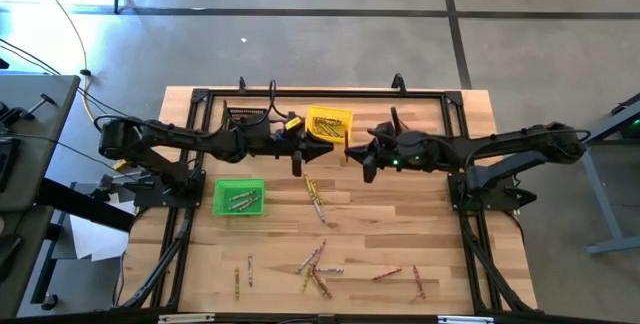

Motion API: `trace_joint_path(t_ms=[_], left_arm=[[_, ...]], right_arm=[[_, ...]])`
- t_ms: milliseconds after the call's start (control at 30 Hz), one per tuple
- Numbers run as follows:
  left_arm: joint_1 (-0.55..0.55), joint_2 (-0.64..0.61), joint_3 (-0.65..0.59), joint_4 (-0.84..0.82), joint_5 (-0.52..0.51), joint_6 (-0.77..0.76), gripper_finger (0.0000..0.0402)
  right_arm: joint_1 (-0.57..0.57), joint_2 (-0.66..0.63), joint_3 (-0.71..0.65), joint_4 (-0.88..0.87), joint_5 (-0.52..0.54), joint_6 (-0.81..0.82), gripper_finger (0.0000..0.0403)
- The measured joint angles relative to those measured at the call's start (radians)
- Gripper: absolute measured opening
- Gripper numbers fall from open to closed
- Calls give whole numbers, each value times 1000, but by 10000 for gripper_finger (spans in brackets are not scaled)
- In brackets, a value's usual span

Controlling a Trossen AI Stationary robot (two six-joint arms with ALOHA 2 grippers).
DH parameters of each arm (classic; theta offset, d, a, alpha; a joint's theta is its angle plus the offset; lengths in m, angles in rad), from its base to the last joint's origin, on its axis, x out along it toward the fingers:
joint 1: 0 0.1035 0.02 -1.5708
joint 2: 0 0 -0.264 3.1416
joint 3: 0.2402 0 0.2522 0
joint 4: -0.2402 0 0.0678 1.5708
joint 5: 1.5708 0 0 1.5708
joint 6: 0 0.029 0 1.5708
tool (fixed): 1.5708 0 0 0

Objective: Sort crayons
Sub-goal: Put the red crayon into the black bin

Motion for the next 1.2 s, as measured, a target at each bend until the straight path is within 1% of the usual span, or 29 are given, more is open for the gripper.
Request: trace_joint_path(t_ms=[133, 367, 567, 733, 900, 1200], left_arm=[[0, 0, 0, -1, 1, 22, 80], [0, 0, 0, 0, -1, 35, 142], [0, 0, 1, 31, -53, 29, 177], [0, 0, 1, 33, -57, -25, 184], [5, 0, 1, 19, -79, -73, 184], [1, 63, 1, 27, -97, -179, 184]], right_arm=[[3, 0, 0, -38, 5, 22, 7], [3, 0, 0, -53, 5, 25, 7], [3, 0, 0, -51, -3, 25, 7], [3, 4, 0, -44, -3, 37, 7], [3, 33, 0, 8, 1, 52, 7], [10, 62, 1, 18, 5, 61, 7]])
